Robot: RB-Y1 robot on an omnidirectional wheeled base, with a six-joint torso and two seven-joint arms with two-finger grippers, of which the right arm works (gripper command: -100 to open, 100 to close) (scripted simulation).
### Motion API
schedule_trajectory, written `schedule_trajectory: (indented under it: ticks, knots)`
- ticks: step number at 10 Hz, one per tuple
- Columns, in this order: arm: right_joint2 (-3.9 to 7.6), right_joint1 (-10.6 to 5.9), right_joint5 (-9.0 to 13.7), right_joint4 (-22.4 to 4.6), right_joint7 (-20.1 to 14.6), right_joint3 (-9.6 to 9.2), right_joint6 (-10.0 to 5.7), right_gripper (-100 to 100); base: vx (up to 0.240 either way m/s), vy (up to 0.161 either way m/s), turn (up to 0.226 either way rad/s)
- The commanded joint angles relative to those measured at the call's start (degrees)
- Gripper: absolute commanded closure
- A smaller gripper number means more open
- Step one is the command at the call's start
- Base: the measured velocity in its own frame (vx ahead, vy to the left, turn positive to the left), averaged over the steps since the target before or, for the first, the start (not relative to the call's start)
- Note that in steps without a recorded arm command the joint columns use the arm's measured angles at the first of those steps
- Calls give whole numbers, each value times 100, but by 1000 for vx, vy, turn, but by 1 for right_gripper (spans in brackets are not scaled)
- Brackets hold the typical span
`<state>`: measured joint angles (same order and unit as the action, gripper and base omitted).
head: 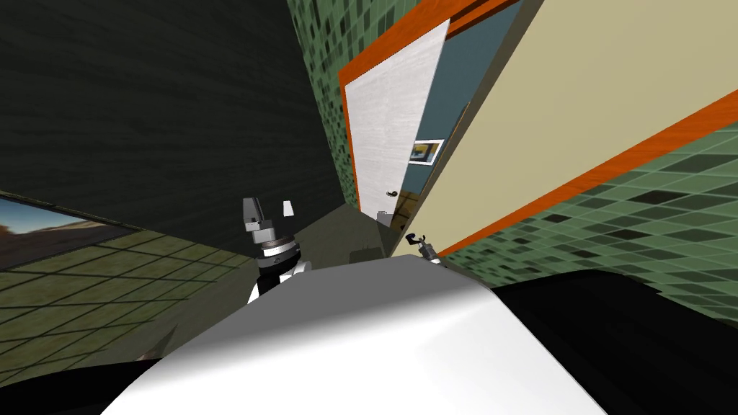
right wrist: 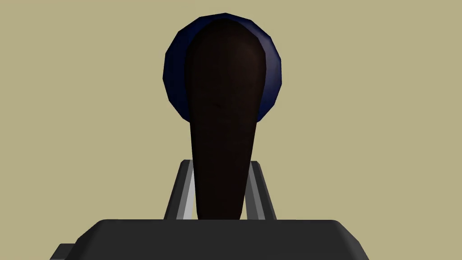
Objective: Pull the door open
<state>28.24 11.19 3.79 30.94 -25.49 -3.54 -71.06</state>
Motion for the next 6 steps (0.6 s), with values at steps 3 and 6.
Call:
schedule_trajectory:
  ticks: [3, 6]
  knots:
    - [-61, -185, -127, 97, -11, -254, 146, 100, -123, 4, -84]
    - [-96, -307, -200, 168, -11, -406, 246, 100, -117, 9, -62]
